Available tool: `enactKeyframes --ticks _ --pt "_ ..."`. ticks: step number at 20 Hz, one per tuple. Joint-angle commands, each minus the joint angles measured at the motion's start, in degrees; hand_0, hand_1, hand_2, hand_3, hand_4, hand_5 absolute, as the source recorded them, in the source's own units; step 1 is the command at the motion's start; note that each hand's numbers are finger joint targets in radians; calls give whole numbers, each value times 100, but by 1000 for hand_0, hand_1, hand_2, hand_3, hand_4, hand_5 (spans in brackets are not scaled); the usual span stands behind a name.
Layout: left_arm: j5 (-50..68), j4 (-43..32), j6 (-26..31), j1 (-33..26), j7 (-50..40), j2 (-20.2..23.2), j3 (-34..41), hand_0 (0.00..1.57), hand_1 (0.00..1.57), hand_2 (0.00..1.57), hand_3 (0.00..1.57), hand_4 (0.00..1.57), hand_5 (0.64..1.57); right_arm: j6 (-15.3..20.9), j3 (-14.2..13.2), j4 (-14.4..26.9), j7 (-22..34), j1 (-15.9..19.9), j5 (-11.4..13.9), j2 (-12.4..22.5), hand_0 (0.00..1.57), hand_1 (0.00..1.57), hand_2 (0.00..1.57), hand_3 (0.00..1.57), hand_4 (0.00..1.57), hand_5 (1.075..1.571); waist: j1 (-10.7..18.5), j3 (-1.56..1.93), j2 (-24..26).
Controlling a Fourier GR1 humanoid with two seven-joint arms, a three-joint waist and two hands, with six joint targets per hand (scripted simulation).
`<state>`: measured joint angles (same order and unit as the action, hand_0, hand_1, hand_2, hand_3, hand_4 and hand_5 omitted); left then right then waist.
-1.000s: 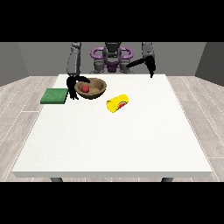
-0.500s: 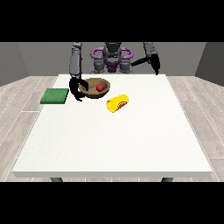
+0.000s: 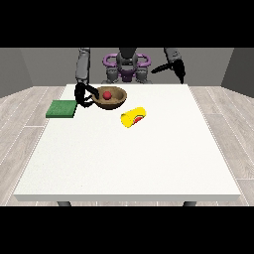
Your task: Pick the cup and pour the ball into the bowl, then pick the bowl and place it on the pad
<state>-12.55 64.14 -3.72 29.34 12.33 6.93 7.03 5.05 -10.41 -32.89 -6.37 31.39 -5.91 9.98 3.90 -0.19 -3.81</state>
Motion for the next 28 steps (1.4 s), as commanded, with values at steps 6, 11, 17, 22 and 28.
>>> enactKeyframes --ticks 6,11,17,22,28 --pt "134 -641 -148 -121 379 368 468 0 0 0 0 0 1570 -427 -58 -645 1770 749 -316 525 1571 1571 1571 1571 1067 1552 -598 15 212" --pt "37 -96 -318 106 363 129 183 0 0 0 0 0 1569 -1316 -688 -356 1014 390 -716 1546 1571 1571 1571 1571 1058 1559 -338 22 -434" --pt "31 -135 -404 75 653 86 153 0 0 0 0 0 1565 -1623 -1042 -124 718 249 -1087 1654 1571 1571 1571 1571 1062 1562 -313 21 -768" --pt "-224 311 -810 97 1023 -276 -173 0 0 0 0 0 1565 -2189 -1508 300 171 400 -1372 2286 1571 1571 1571 1571 1047 1561 -94 28 -1603" --pt "-445 1076 -854 404 424 -210 -408 0 0 0 0 0 1565 -2432 -1576 758 -374 486 -1192 2850 1571 1571 1571 1192 1008 1567 7 31 -2073"
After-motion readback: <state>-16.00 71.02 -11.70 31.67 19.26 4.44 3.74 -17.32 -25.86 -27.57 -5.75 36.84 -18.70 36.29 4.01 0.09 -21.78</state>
